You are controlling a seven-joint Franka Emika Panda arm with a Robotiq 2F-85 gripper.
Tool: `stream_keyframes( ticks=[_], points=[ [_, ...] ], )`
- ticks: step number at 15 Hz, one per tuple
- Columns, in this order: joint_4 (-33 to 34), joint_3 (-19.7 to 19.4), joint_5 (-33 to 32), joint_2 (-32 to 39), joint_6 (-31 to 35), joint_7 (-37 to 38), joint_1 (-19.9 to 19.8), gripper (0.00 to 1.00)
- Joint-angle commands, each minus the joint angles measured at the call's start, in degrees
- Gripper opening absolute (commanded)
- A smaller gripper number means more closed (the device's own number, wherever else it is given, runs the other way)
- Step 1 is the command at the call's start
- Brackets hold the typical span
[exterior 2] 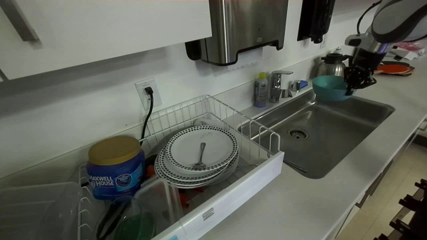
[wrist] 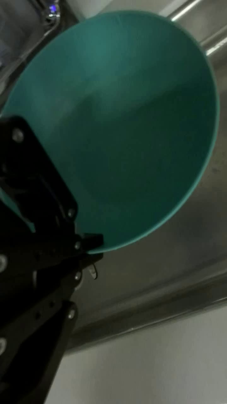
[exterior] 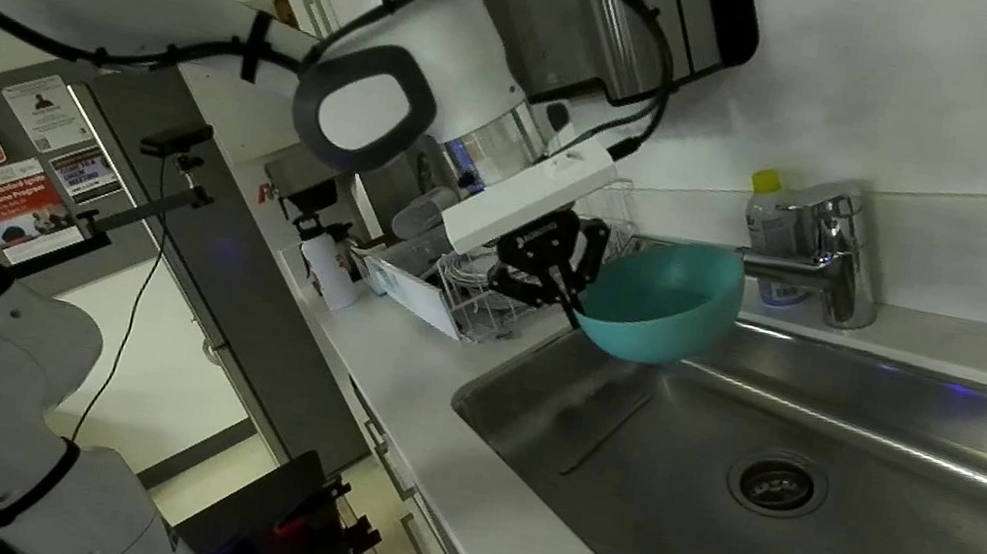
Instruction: Close the tap, put the bowl to the dish rack, and open the sink plug
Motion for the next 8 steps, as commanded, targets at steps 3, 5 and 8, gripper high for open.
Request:
stream_keyframes(
  ticks=[3, 5, 8],
  points=[
    [-9.1, -6.0, 3.3, -16.2, -4.8, -16.2, 9.2, 0.01],
    [-10.0, -7.3, 2.9, -19.3, -7.0, -20.0, 12.5, 0.01],
    [-9.8, -7.9, 2.9, -21.8, -10.0, -25.0, 17.4, 0.01]
  ],
)
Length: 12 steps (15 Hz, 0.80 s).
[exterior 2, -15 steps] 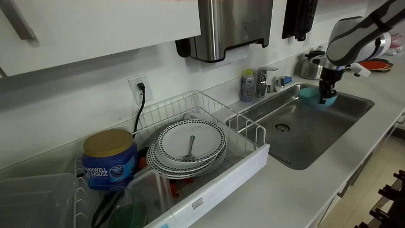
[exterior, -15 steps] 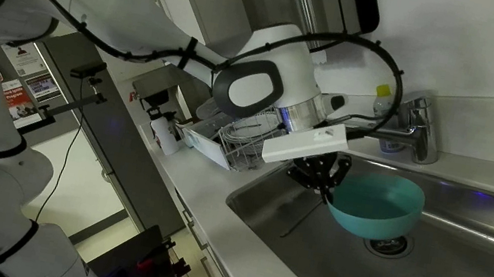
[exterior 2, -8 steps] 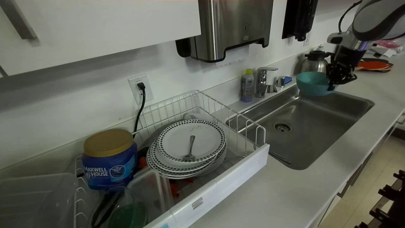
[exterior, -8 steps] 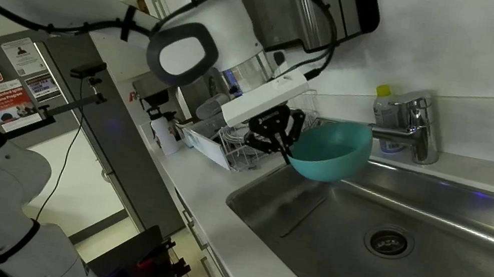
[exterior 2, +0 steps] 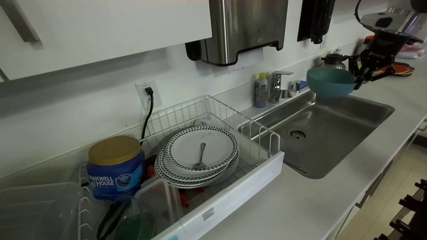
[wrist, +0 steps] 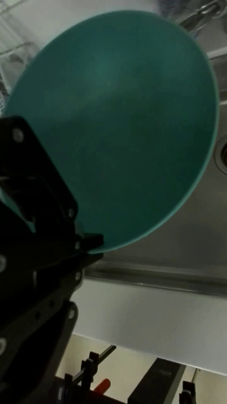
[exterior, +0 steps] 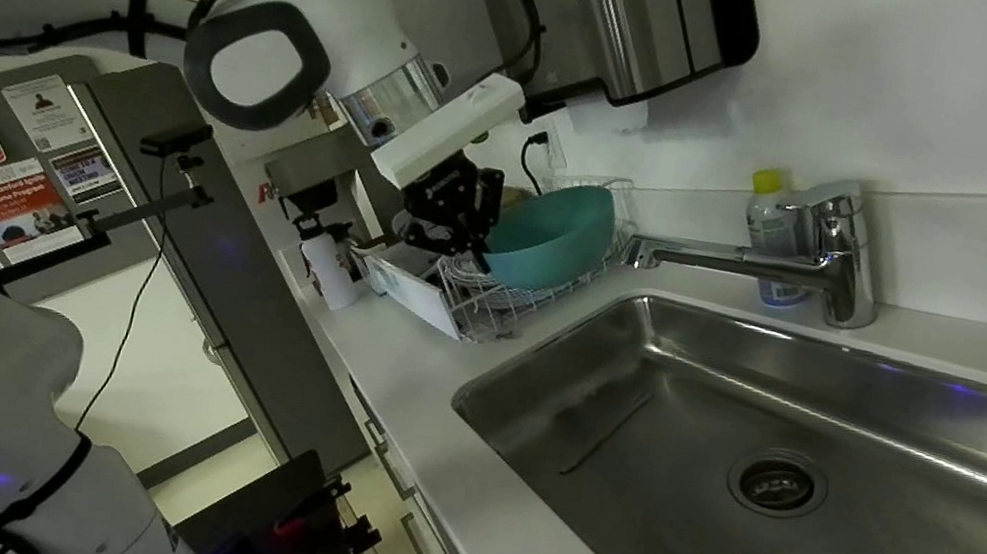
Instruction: Close the tap, put the bowl to the dish rack, and open the sink plug
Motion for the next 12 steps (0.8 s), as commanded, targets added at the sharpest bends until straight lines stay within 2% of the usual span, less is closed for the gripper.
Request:
stream_keyframes(
  ticks=[1, 2, 3, 5, 8, 9, 12],
  points=[
    [-0.7, -1.6, 0.9, -4.3, -3.2, -7.3, 5.7, 0.01],
    [0.0, -2.4, 1.6, -3.7, -3.8, -10.3, 7.1, 0.01],
    [-0.1, -1.3, -0.3, -2.5, -2.1, -5.0, 5.4, 0.04],
    [-0.1, -1.6, 0.1, -2.7, -2.3, -7.3, 6.8, 0.04],
    [-0.1, -1.9, 0.2, -2.7, -2.4, -8.0, 6.9, 0.04],
    [-0.1, -2.0, 0.2, -2.7, -2.4, -8.3, 6.9, 0.01],
    [0.4, -0.6, 0.7, -2.3, -2.4, -10.5, 9.6, 0.01]
  ],
)
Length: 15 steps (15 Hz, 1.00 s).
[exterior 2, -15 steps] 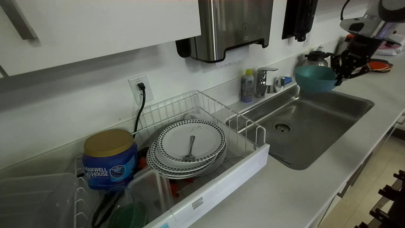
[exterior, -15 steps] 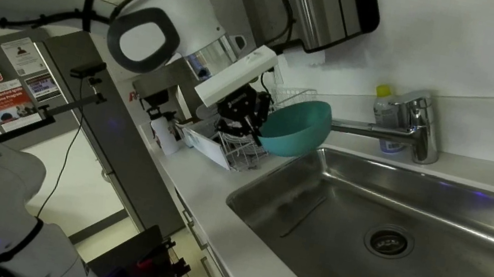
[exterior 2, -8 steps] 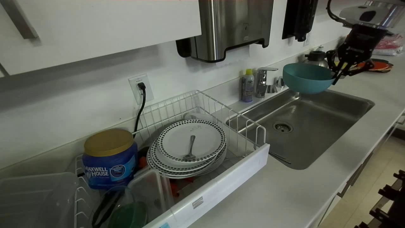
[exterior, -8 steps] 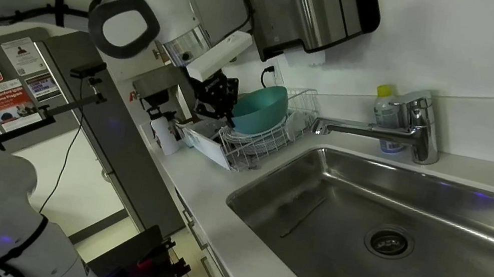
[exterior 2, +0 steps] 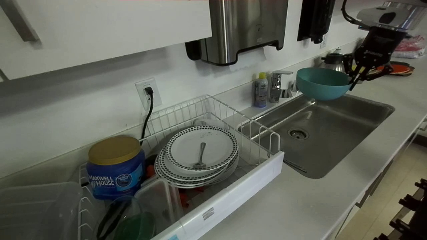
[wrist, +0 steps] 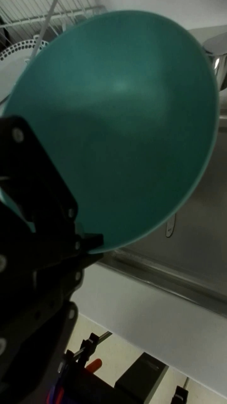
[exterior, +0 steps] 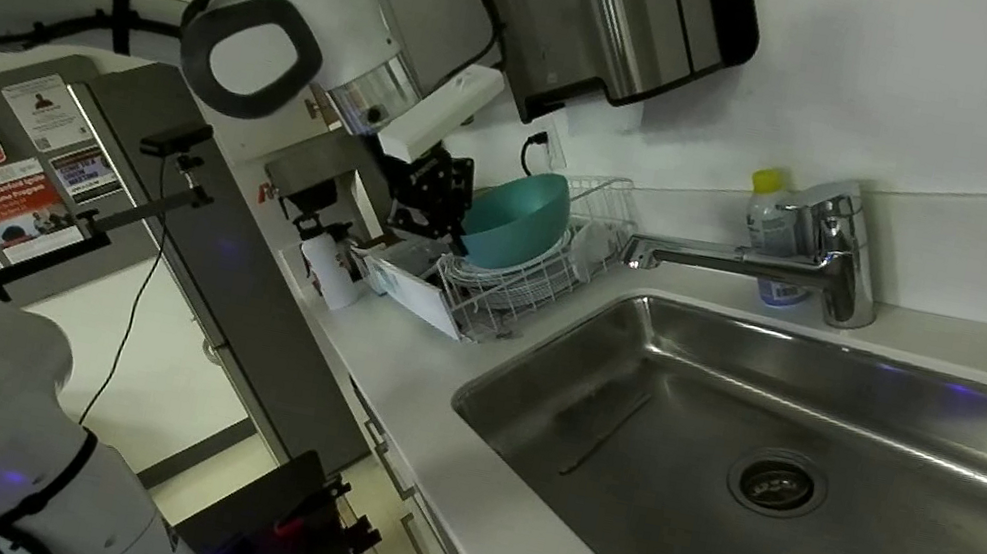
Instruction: Close the tap, put the bowl to the dish rack, and open the sink plug
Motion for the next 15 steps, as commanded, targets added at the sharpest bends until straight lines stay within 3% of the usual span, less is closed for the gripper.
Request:
stream_keyframes(
  ticks=[1, 8, 15],
  points=[
    [0.7, 1.4, 0.6, 0.0, -0.3, -2.8, 3.5, 0.01],
    [2.2, 3.5, 2.2, 0.7, 2.4, -11.5, 10.1, 0.01],
    [6.4, 3.9, 13.2, 5.5, 4.2, -29.5, 16.4, 0.01]
  ],
)
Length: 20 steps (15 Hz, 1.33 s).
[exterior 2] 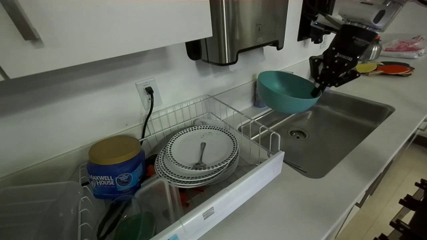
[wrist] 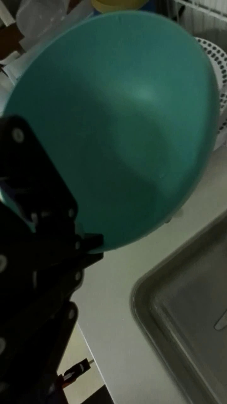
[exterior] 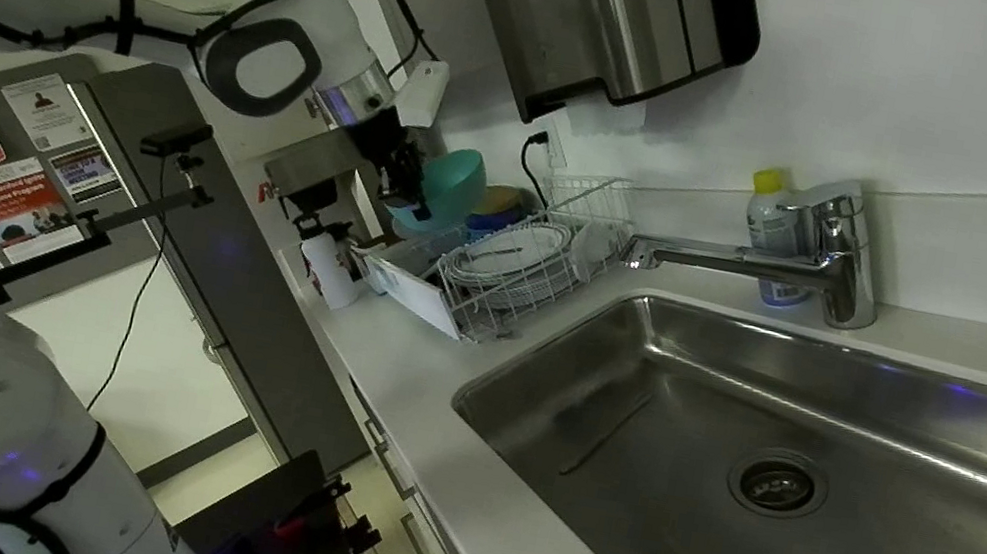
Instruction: Close the tap, put the bowl to the dish rack, and open the sink plug
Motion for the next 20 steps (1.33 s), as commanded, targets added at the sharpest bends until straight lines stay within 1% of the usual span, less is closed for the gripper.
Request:
stream_keyframes(
  ticks=[1, 2, 3, 4, 5, 6, 7, 9, 12, 13, 14, 18, 20],
  points=[
    [4.6, 0.8, 4.5, 5.2, 0.8, -8.8, 2.1, 0.01],
    [5.8, 1.4, 5.0, 6.8, 0.5, -10.7, 2.3, 0.01],
    [7.1, 0.2, 4.5, 8.6, 0.5, -11.7, 4.3, 0.01],
    [8.5, -3.8, 1.5, 9.0, 0.1, -8.2, 11.1, 0.01],
    [4.7, 0.0, 2.7, 6.1, 0.0, -8.1, 4.5, 0.04],
    [5.9, -1.4, 2.2, 7.4, 0.0, -7.6, 7.4, 0.04],
    [6.7, -2.3, 2.2, 8.3, 0.0, -7.6, 9.3, 0.04],
    [7.5, -2.6, 2.2, 9.2, 0.0, -7.6, 10.5, 0.04],
    [7.7, -3.1, 2.1, 9.3, 0.0, -7.6, 10.6, 0.04],
    [8.6, -4.5, 3.2, 10.1, 0.6, -7.6, 13.2, 0.01],
    [9.5, -5.0, 3.6, 11.0, 0.8, -7.6, 14.9, 0.01],
    [13.2, -6.5, 3.9, 14.4, 1.1, -7.5, 20.4, 0.01],
    [15.3, -7.3, 4.0, 16.5, 1.8, -7.4, 22.5, 0.01]
  ],
)
